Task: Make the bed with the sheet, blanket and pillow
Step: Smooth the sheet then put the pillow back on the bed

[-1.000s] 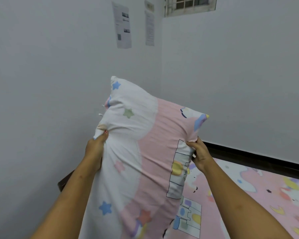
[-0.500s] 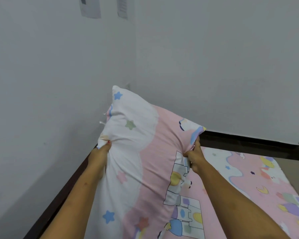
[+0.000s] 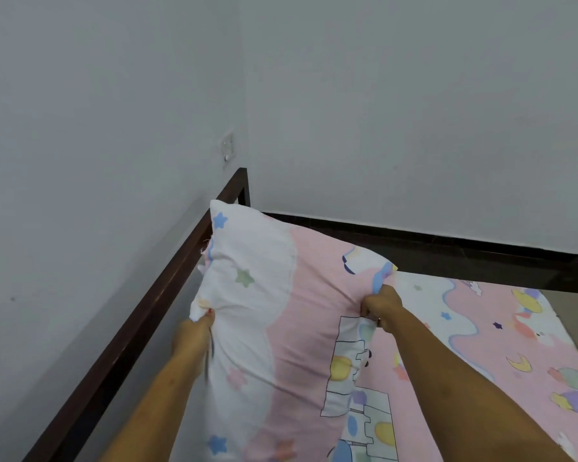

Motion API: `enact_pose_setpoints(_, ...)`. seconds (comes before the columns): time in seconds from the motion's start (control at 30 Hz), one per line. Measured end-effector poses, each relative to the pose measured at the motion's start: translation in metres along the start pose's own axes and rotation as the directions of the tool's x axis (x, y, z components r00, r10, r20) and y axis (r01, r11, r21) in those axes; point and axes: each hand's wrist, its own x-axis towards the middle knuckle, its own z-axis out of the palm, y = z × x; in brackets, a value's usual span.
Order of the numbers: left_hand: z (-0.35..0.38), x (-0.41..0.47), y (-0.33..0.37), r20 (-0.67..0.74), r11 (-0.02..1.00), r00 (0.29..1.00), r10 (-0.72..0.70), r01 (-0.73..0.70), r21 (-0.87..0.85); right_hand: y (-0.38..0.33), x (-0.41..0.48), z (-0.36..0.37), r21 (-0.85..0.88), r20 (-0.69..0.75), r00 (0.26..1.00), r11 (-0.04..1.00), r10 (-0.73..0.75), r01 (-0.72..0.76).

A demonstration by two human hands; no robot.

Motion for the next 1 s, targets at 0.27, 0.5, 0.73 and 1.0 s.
enact_pose_setpoints(0.27, 0.044, 0.056, 0.016, -0.067, 0.988, 0.997, 0.034, -0.023, 0.156, -0.027, 0.082, 0.024, -0.307, -0.025, 0.998, 0.950, -0.062, 0.052)
enact_pose_setpoints(0.5, 0.085, 0.128, -0.005, -0.104, 0.962, 0.993, 0.062, -0.032, 0.271, -0.023, 0.167, 0.083, -0.442, -0.068, 0.990, 0.893, -0.126, 0.084)
enact_pose_setpoints(0.73, 0.109, 0.211, -0.049, -0.012, 0.961, 0.991, 0.134, -0.127, 0.246, 0.014, 0.253, 0.165, -0.265, -0.082, 0.973, 0.946, -0.218, 0.189)
enact_pose_setpoints(1.0, 0.141, 0.244, -0.159, 0.147, 0.496, 0.952, 0.268, -0.268, 0.826, 0.095, 0.295, 0.259, -0.235, 0.200, 0.955, 0.935, -0.221, 0.266)
